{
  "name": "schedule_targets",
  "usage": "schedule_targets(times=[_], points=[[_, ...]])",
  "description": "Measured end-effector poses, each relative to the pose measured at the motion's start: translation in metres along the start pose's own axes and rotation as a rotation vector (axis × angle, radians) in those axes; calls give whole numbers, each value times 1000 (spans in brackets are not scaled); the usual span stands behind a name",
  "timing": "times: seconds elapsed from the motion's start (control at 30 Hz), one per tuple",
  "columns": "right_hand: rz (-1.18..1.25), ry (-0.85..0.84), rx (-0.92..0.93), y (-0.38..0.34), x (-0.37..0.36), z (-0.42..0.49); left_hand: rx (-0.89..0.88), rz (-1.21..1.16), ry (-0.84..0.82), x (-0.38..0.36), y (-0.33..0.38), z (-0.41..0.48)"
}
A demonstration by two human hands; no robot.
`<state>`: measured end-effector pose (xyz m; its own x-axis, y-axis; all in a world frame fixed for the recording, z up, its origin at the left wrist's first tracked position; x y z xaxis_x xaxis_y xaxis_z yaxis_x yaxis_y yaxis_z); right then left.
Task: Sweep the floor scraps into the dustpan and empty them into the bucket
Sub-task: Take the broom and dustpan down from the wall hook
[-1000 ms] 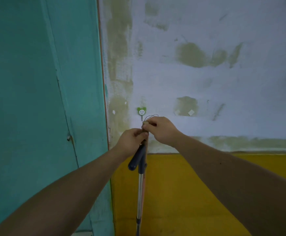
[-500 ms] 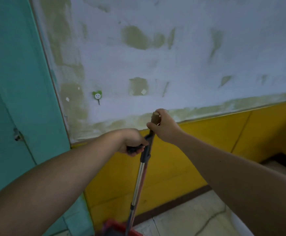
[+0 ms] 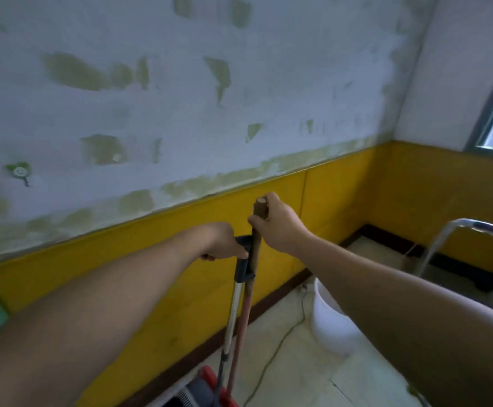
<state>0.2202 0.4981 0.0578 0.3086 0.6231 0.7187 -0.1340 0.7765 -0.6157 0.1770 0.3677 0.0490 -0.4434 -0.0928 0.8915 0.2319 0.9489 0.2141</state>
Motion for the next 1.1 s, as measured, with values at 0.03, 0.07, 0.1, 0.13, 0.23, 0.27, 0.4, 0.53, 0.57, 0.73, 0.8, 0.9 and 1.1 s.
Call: schedule_targets(times=[0.03,0.07,0.1,0.13,0.23,0.27,0.4,0.53,0.57,0.73,0.8,0.9,1.1], points=[[-21,17,-15,9,11,-10,-26,39,6,-7,15,0],[-44,31,-32,17,21,-19,-56,80,17,-12,29,-1],[-63,50,-55,25,31,-28,-93,120,30,-17,43,0],[-73,73,-82,32,41,-36,-133,150,44,-22,57,0],[-105,141,-171,50,69,-60,-261,270,85,-34,99,4],[-133,158,-208,55,76,-69,-307,323,89,-38,112,4],[-195,262,-378,74,110,-102,-536,353,120,-56,166,-4],[-243,396,-538,89,148,-141,-732,269,159,-81,216,-19],[-251,423,-567,92,155,-151,-774,264,164,-87,226,-23],[-250,544,-717,107,182,-200,-913,289,166,-113,271,-49],[-209,652,-865,119,211,-249,-955,341,162,-118,278,-60],[-272,761,-1015,135,252,-327,-993,394,151,-116,291,-74],[-337,655,-930,144,280,-389,-1124,492,187,-170,366,-132]])
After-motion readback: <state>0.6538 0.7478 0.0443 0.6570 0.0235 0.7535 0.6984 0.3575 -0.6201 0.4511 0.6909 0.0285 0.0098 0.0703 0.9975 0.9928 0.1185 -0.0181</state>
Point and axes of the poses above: each hand's wrist, its own z-axis towards the middle knuckle, its own x-axis out of the back of the hand, y = z × x, the point moved 2 cm from there along z, towards the middle knuckle, and after that the axes turned 4 degrees about x, right-handed, at the moved point
